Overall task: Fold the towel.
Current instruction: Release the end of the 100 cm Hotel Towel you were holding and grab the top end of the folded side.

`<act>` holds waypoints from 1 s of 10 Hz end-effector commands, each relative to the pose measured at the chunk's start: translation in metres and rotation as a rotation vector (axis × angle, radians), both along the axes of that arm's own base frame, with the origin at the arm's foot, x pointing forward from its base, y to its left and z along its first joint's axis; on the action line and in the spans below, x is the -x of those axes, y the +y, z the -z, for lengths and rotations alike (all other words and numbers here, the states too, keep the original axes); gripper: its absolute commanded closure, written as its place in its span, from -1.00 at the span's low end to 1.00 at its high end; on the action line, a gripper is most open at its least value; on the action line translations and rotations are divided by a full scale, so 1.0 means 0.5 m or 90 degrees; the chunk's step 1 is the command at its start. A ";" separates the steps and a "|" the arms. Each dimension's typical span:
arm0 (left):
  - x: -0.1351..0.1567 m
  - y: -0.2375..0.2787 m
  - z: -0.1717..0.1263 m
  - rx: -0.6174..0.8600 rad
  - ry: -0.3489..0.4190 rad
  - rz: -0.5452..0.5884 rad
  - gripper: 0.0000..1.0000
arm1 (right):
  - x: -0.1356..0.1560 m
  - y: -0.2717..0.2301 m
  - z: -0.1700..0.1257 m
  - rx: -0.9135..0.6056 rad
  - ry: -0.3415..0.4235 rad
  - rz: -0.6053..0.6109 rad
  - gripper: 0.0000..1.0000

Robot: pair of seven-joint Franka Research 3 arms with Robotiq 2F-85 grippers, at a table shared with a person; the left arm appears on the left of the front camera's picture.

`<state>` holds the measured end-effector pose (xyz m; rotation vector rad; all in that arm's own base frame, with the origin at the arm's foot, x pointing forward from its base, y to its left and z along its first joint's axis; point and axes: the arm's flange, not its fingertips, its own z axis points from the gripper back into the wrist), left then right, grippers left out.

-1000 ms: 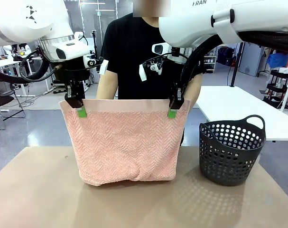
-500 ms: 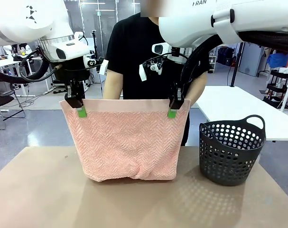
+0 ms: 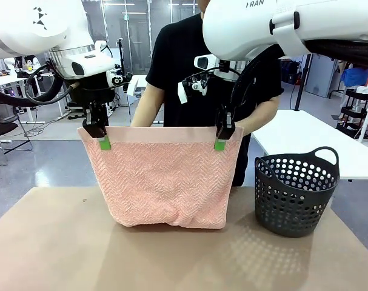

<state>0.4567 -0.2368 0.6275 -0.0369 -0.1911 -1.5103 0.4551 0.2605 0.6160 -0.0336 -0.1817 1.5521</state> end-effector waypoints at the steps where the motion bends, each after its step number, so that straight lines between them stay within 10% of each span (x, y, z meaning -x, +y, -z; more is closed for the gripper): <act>1: -0.001 0.000 -0.004 0.002 -0.002 0.000 1.00 | 0.000 0.000 0.000 0.000 -0.001 -0.002 1.00; 10: -0.001 0.000 -0.004 0.002 -0.002 0.000 1.00 | 0.000 0.000 0.000 0.000 -0.001 -0.002 1.00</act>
